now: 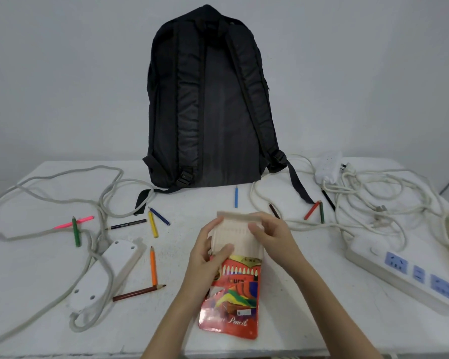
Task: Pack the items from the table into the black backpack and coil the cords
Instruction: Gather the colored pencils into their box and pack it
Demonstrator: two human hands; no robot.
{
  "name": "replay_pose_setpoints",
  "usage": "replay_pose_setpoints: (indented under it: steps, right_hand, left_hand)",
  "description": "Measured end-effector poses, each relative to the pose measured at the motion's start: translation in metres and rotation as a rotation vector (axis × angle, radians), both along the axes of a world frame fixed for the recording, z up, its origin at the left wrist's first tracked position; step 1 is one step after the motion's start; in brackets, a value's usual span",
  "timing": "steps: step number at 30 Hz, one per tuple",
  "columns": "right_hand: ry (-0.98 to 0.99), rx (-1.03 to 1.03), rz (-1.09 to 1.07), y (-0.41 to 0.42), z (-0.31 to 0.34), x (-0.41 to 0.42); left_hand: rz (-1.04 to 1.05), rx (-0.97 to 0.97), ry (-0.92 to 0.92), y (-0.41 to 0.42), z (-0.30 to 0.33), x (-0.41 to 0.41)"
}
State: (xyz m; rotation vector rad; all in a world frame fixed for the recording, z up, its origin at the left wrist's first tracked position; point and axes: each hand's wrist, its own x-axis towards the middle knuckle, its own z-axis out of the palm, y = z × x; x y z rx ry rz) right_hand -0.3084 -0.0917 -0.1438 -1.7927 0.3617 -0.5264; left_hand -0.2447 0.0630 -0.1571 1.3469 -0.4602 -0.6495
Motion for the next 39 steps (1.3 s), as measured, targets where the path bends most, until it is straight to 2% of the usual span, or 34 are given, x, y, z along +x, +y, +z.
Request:
replay_pose_setpoints:
  steps: [3, 8, 10, 12, 14, 16, 19, 21, 25, 33, 39]
  right_hand:
    - [0.097, -0.078, -0.007, -0.001, -0.005, 0.002]
    - [0.254, 0.064, 0.144, -0.004, 0.005, -0.006]
    - [0.331, -0.024, 0.168, -0.022, 0.022, -0.003]
    - [0.284, -0.094, -0.030, -0.052, 0.036, 0.007]
    - [0.218, -0.204, -0.349, -0.092, 0.044, 0.018]
    - [0.329, -0.368, -0.596, -0.130, 0.040, 0.021]
    - [0.624, -0.515, -0.636, -0.166, 0.019, 0.016]
    - [0.714, -0.624, -0.601, -0.170, 0.006, 0.013]
    - [0.694, -0.693, -0.617, -0.174, -0.003, 0.010]
    - [0.703, -0.638, -0.627, -0.166, 0.032, 0.028]
    - [0.558, -0.510, -0.448, -0.129, 0.059, 0.051]
  left_hand:
    - [0.038, 0.023, 0.006, -0.003, -0.004, -0.001]
    - [0.054, -0.003, 0.039, 0.000, -0.008, 0.001]
    - [0.048, -0.030, 0.056, -0.001, -0.008, 0.001]
    - [0.060, -0.046, 0.096, -0.002, -0.007, 0.002]
    - [0.076, -0.075, 0.148, -0.001, -0.008, 0.003]
    - [0.084, -0.091, 0.177, -0.001, -0.008, 0.004]
    - [0.091, -0.100, 0.166, -0.001, -0.010, 0.004]
    - [0.093, -0.103, 0.153, -0.001, -0.010, 0.005]
    - [0.104, -0.127, 0.167, -0.002, -0.013, 0.007]
    - [0.081, -0.135, 0.211, -0.001, -0.016, 0.012]
    - [0.067, -0.127, 0.243, -0.002, -0.015, 0.014]
